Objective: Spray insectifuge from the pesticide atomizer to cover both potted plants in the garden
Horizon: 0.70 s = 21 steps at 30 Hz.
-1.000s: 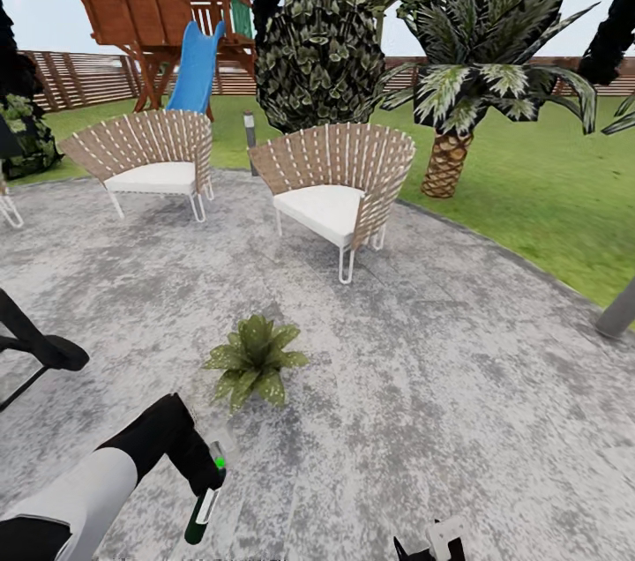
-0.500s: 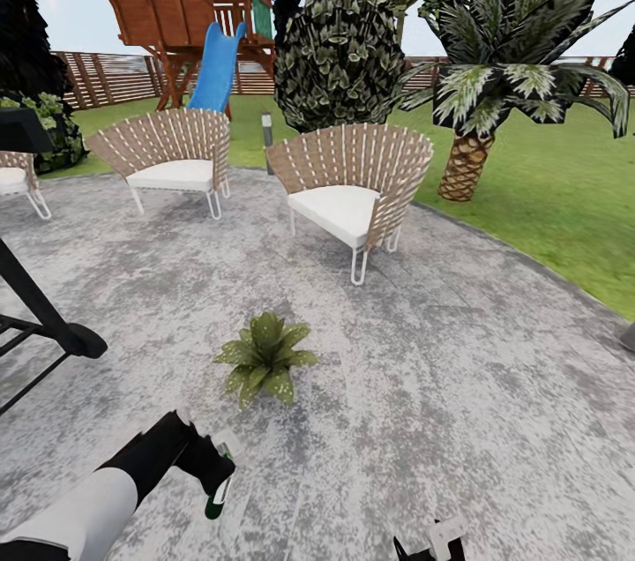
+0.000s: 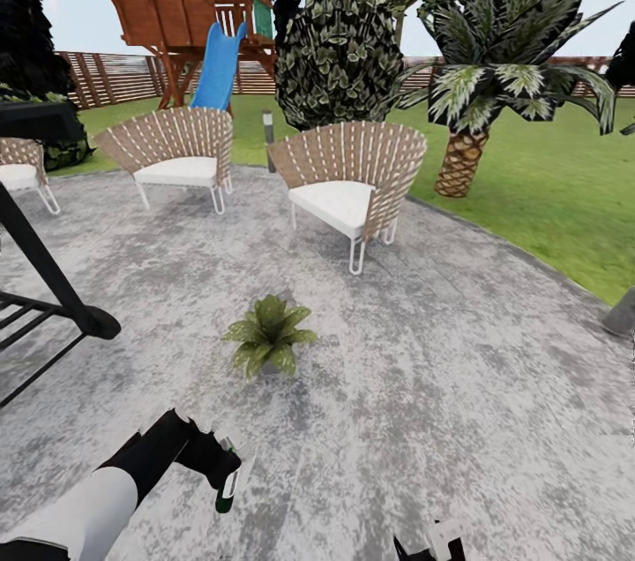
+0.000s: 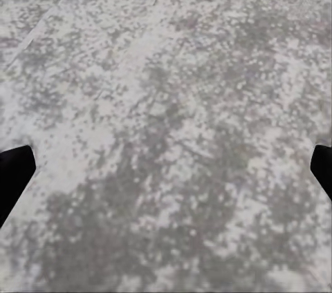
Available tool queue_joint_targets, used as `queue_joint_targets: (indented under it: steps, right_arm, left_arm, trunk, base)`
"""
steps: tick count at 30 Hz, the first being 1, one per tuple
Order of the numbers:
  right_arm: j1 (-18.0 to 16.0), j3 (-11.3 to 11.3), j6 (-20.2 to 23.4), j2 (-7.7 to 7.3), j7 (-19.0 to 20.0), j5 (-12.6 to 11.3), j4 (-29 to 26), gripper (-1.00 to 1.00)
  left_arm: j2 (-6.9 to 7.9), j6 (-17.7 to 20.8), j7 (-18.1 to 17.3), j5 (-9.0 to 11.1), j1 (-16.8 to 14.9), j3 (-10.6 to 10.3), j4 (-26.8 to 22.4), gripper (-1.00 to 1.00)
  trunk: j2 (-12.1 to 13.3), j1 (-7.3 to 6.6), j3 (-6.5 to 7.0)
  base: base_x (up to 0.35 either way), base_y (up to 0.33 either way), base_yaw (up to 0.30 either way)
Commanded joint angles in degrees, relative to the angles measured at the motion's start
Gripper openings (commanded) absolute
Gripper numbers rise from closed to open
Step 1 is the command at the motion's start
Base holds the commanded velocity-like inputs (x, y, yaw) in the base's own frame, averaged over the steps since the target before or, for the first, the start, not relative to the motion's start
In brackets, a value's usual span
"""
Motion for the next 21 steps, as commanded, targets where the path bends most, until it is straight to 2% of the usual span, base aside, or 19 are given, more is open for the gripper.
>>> queue_joint_targets:
  steps: [1,4,12,21]
  right_arm:
    - [0.0,0.0,-0.1,-0.02,0.2,0.0,0.0,1.00]
    - [0.0,0.0,-0.1,-0.01,0.2,0.0,0.0,1.00]
    - [0.0,0.0,-0.2,0.06,0.2,0.0,0.0,1.00]
    - [0.0,0.0,-0.1,0.02,0.2,0.0,0.0,1.00]
  left_arm:
    - [0.02,0.4,-0.2,-0.1,0.0,-0.1,-0.2,-1.00]
    - [0.02,0.5,-0.1,0.0,0.0,0.0,-0.2,-1.00]
    - [0.02,0.5,0.2,0.0,0.0,0.1,-0.2,-1.00]
    - [-0.05,0.5,0.2,0.1,0.0,0.1,-0.2,-1.00]
  trunk:
    - [0.0,-0.05,-0.05]
    - [0.0,-0.05,-0.05]
    - [0.0,-0.05,-0.05]
    - [0.0,-0.05,-0.05]
  base:
    - [-0.334,0.000,0.005]
    - [-0.313,-0.084,0.126]
    - [-0.267,-0.174,0.267]
    - [-0.132,-0.204,0.276]
